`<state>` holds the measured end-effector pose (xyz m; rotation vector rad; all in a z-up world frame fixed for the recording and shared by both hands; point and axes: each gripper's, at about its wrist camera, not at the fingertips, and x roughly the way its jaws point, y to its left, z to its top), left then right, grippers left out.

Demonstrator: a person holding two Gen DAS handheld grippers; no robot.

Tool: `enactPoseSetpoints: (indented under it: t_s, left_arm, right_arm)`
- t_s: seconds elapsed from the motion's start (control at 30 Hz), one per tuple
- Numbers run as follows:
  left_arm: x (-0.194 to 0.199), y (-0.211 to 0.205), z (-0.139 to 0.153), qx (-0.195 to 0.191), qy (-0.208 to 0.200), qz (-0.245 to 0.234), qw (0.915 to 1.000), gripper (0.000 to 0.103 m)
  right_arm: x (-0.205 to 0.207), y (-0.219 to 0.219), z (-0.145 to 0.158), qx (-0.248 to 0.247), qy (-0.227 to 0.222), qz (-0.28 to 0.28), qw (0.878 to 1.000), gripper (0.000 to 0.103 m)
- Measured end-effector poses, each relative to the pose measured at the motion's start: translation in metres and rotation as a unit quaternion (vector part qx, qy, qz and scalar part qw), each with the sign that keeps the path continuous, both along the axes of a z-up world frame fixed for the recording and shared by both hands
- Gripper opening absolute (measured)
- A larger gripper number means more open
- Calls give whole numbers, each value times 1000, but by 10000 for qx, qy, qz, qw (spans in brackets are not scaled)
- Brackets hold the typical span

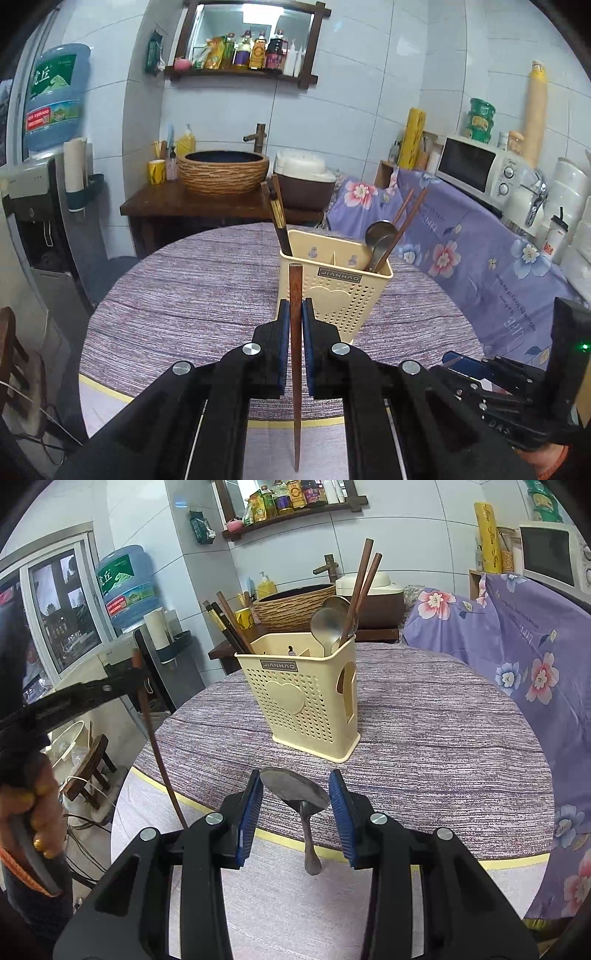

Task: Organize utensils
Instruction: 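Lower the spoon and chopstick into the cream holder and open both tools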

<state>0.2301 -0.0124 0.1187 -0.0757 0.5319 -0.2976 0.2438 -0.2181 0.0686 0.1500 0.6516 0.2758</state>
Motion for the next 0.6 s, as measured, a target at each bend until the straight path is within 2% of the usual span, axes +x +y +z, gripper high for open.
enactPoseSetpoints:
  t_s: [0.23, 0.37, 0.47, 0.6]
  left_arm:
    - [4, 7, -4, -149, 11, 102, 9998, 8]
    - [-1, 10, 3, -157, -92, 79, 9998, 8]
    - [3, 10, 21, -260, -195, -8, 9995, 8]
    - [15, 5, 69, -447, -612, -58, 9971, 8]
  right_arm:
    - [-5, 6, 6, -81, -119, 134, 9998, 38]
    - [-4, 8, 9, -113, -190, 256, 9994, 38]
    - [5, 10, 23, -164, -341, 328, 9987, 38]
    - [18, 15, 65, -276, -882, 352, 9951, 38]
